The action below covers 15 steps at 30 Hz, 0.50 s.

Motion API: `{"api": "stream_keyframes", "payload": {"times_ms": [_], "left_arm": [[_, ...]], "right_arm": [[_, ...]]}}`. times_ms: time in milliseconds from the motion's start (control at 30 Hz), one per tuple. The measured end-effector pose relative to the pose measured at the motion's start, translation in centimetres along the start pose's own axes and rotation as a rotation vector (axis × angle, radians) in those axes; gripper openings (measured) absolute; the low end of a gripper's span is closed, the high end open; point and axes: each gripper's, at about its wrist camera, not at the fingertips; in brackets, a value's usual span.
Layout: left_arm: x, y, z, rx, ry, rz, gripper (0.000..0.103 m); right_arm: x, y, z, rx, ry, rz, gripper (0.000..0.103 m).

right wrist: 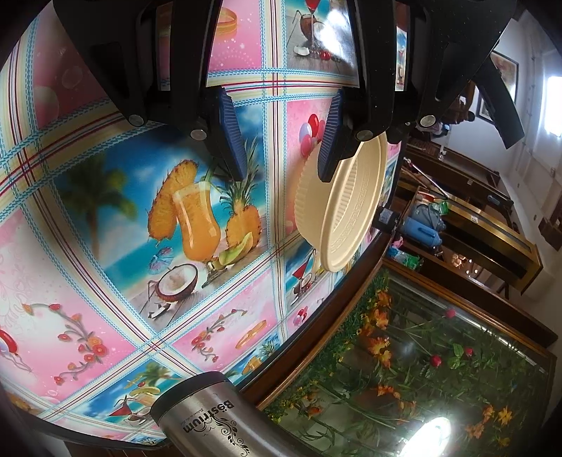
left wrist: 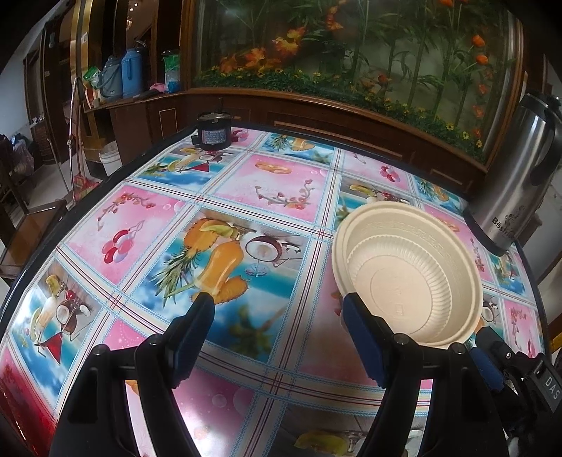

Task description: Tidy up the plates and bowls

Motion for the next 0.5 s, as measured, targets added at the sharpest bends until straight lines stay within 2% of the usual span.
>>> {"api": "stream_keyframes", "payload": {"times_ms": [233, 500], "left_arm": [[0.3, 1.2, 0.6, -0.067, 0.033, -0.056, 0.076], [0.4, 1.9, 1.1, -0.120, 0.046, -0.059, 0.076]], "right_arm": [[0.0, 0.0, 0.0, -0.001, 0.000, 0.001, 0.042], [0.3, 0.1, 0.1, 0.000, -0.008, 0.012, 0.042]]}}
Point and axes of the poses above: each gripper's, at about its wrist camera, not at the fingertips, and x roughly the way its jaws point, y to its left, z to its top, and after that the axes turned 7 degrees about z, right-handed
